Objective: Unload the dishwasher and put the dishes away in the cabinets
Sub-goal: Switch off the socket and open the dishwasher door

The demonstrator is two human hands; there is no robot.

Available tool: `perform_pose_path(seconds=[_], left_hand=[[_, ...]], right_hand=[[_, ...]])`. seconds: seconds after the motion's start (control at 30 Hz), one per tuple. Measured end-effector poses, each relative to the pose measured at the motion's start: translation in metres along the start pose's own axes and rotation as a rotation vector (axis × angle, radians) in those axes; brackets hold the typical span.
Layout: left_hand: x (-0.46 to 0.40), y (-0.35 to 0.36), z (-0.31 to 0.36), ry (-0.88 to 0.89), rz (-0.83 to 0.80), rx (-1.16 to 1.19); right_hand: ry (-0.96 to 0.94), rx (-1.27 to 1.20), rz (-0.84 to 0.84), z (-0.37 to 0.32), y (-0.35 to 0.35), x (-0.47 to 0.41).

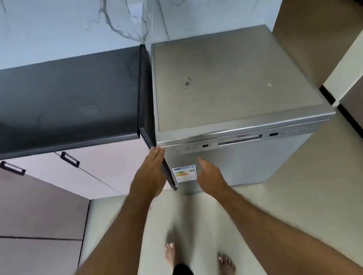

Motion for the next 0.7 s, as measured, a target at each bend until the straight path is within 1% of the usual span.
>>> perform_pose_path(seconds=[0.13, 0.17, 0.23, 0.27, 0.33, 0.43, 0.47, 0.53, 0.7], left_hand=[[-0.03, 0.0, 0.003, 0.069, 0.018, -0.025], [-0.039, 0.003, 0.002, 0.087, 0.02, -0.03], [-0.053, 0.012, -0.004, 0.096, 0.015, -0.03], [-0.058, 0.013, -0.006, 0.098, 0.019, -0.024], [-0.067, 0.018, -0.011, 0.1, 0.01, -0.023], [-0.071, 0.025, -0.02, 0.103, -0.02, -0.035], [-0.07, 0.026, -0.022, 0.117, -0.019, -0.044], [-0.07, 0.026, -0.022, 0.141, -0.002, -0.049], [-0.07, 0.026, -0.021, 0.139, 0.045, -0.026]], right_hand=[[0.172, -0.331, -0.049, 0.0, 0.038, -0.018], [0.218, -0.432, -0.055, 0.001, 0.049, -0.023], [0.367, -0.715, -0.099, 0.002, 0.072, -0.029], [0.408, -0.805, -0.116, -0.003, 0.078, -0.029], [0.403, -0.95, -0.195, -0.02, 0.093, -0.036], [0.38, -1.124, -0.222, -0.035, 0.11, -0.049], [0.367, -1.179, -0.219, -0.039, 0.113, -0.054], [0.354, -1.194, -0.205, -0.041, 0.117, -0.056], [0.346, -1.335, -0.118, -0.028, 0.112, -0.053]])
Point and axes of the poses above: each hand's wrist, its own x-axis away from the middle knuckle, its own y-axis out of the palm, z = x × y, the point moved 9 cm from there along -x, towards the middle knuckle, and after that the axes turned 1 degree about -y, right-handed, at the moved point
